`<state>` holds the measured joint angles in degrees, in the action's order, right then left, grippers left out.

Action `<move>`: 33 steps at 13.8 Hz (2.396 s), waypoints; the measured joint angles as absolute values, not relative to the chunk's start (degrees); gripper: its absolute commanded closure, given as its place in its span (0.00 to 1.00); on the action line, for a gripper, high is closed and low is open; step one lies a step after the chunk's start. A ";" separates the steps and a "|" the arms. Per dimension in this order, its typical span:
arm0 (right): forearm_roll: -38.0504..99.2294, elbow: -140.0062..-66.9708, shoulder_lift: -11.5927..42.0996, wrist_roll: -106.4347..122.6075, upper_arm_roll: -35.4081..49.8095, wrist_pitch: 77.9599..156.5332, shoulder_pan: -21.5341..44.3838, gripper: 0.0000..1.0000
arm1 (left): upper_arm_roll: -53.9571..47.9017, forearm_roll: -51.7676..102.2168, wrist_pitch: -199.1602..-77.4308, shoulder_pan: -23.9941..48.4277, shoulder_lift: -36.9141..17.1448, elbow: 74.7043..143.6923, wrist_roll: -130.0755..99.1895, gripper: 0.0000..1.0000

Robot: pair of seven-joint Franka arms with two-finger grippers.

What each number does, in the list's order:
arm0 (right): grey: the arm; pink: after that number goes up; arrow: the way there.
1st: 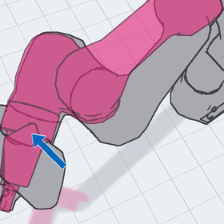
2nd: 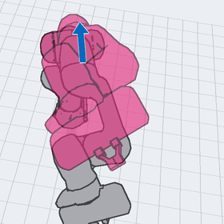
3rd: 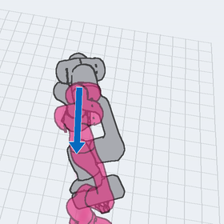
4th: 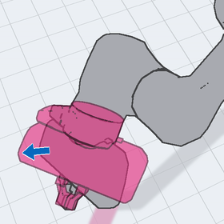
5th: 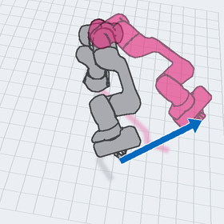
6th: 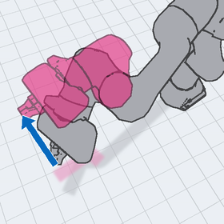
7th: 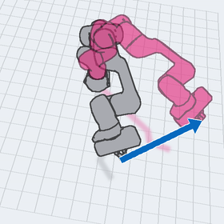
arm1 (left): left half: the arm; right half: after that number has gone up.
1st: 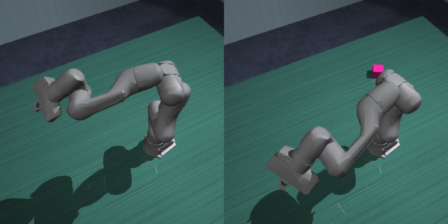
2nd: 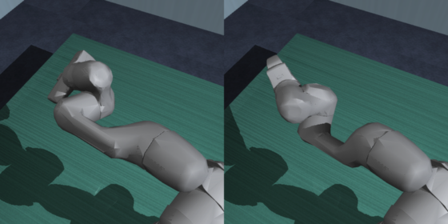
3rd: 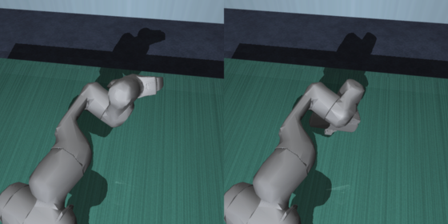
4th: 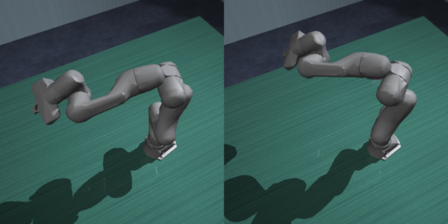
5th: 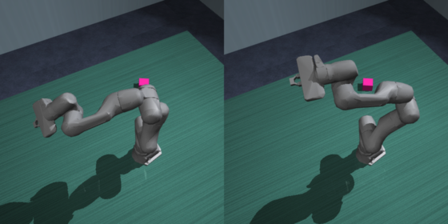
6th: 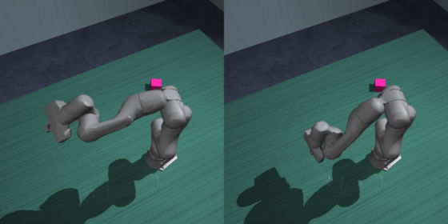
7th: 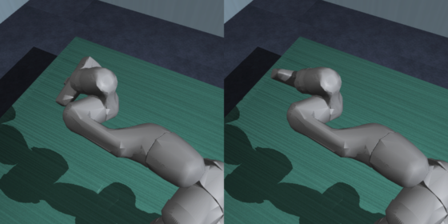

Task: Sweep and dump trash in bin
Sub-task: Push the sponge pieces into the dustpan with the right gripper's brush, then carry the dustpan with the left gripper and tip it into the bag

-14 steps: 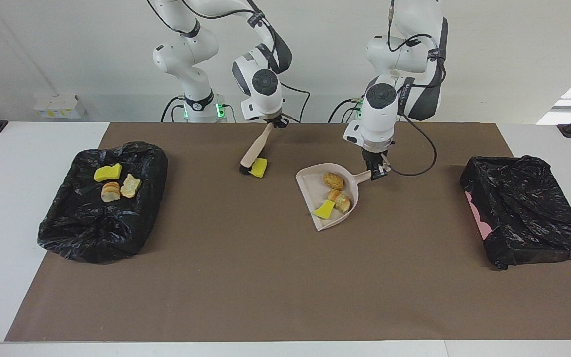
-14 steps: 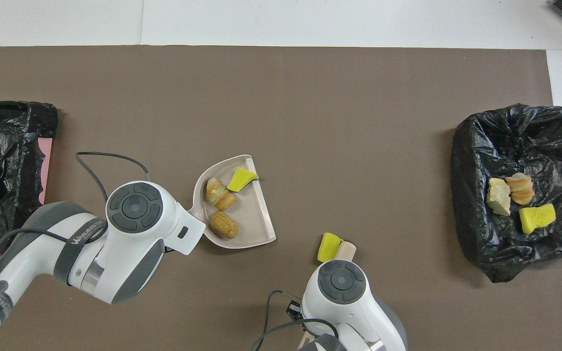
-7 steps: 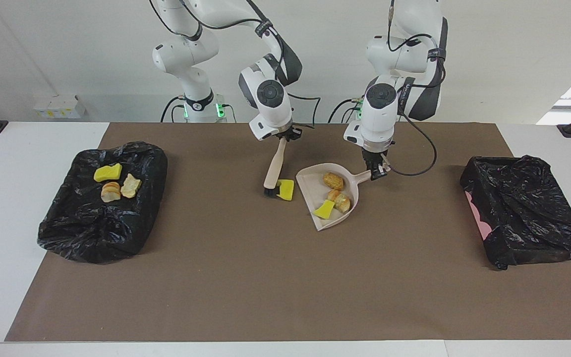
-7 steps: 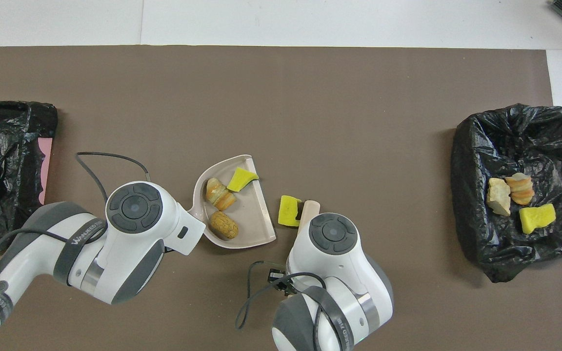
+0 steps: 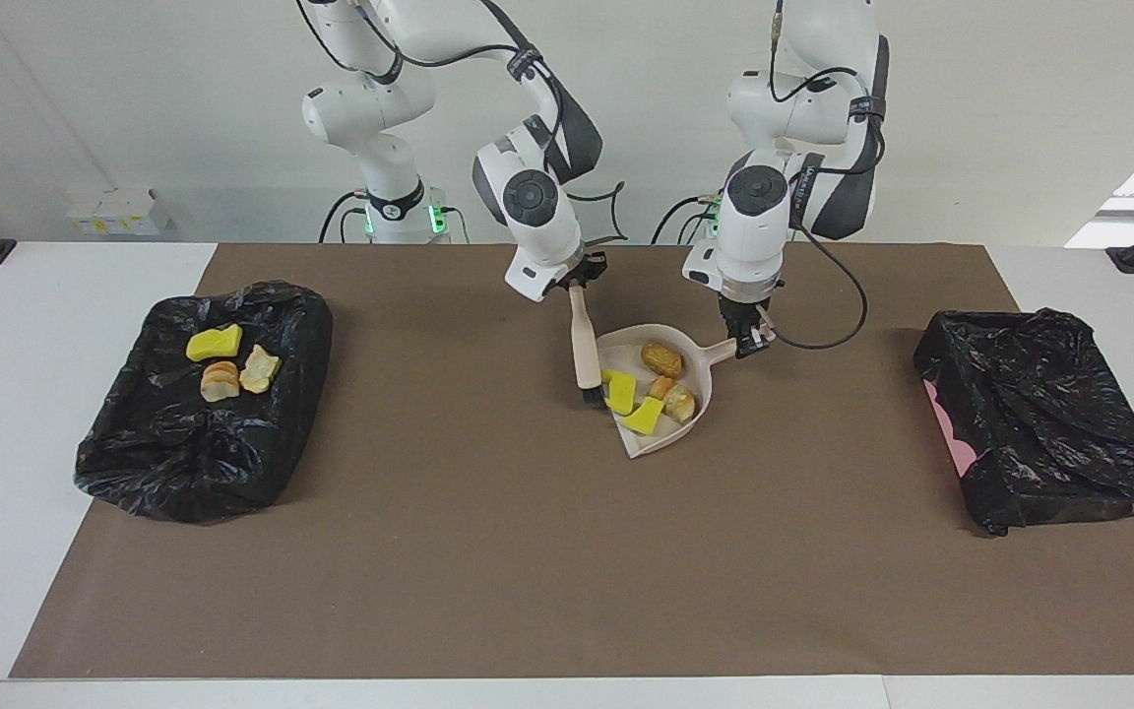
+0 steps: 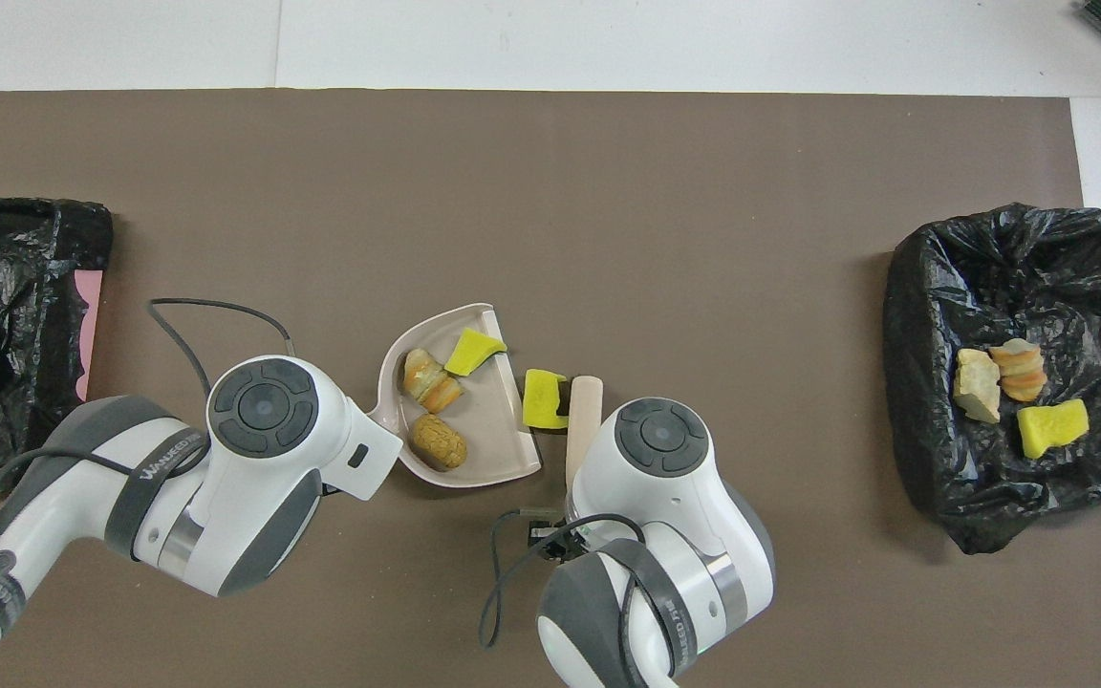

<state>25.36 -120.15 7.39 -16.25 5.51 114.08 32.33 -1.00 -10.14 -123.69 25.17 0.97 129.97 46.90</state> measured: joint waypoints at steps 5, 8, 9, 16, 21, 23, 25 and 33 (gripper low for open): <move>26.82 -118.34 7.51 -13.24 5.92 111.48 32.80 1.00 | -0.93 -10.14 -123.88 25.16 0.98 130.00 46.92 1.00; 26.55 -117.48 5.17 -13.24 5.41 104.01 31.35 1.00 | -0.87 -10.14 -123.98 25.14 0.98 130.00 46.98 1.00; 25.95 -117.41 3.99 -13.24 5.37 101.59 30.39 1.00 | -0.85 -10.14 -124.00 25.14 0.98 130.01 47.01 1.00; 20.35 -117.44 0.67 -20.74 5.67 96.64 30.45 1.00 | -0.45 -10.14 -124.27 24.34 0.88 129.19 48.50 1.00; 20.00 -117.54 0.23 -27.96 5.85 96.75 33.51 1.00 | 0.13 -10.20 -124.25 17.44 2.65 126.30 58.95 1.00; 19.79 -117.70 0.13 -31.37 5.94 98.07 35.80 1.00 | 0.42 -10.20 -123.81 13.02 4.89 125.52 65.45 1.00; 19.43 -118.16 0.48 -35.60 6.13 101.38 39.06 1.00 | 0.74 -10.10 -121.85 8.58 6.61 124.17 71.99 1.00; 19.27 -118.28 7.36 -42.28 6.24 110.55 47.65 1.00 | 1.27 -3.40 -112.53 -13.80 7.40 114.26 85.84 1.00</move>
<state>19.27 -118.28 7.36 -42.28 6.24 110.55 47.65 1.27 -3.40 -112.53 -13.80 7.40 114.26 85.84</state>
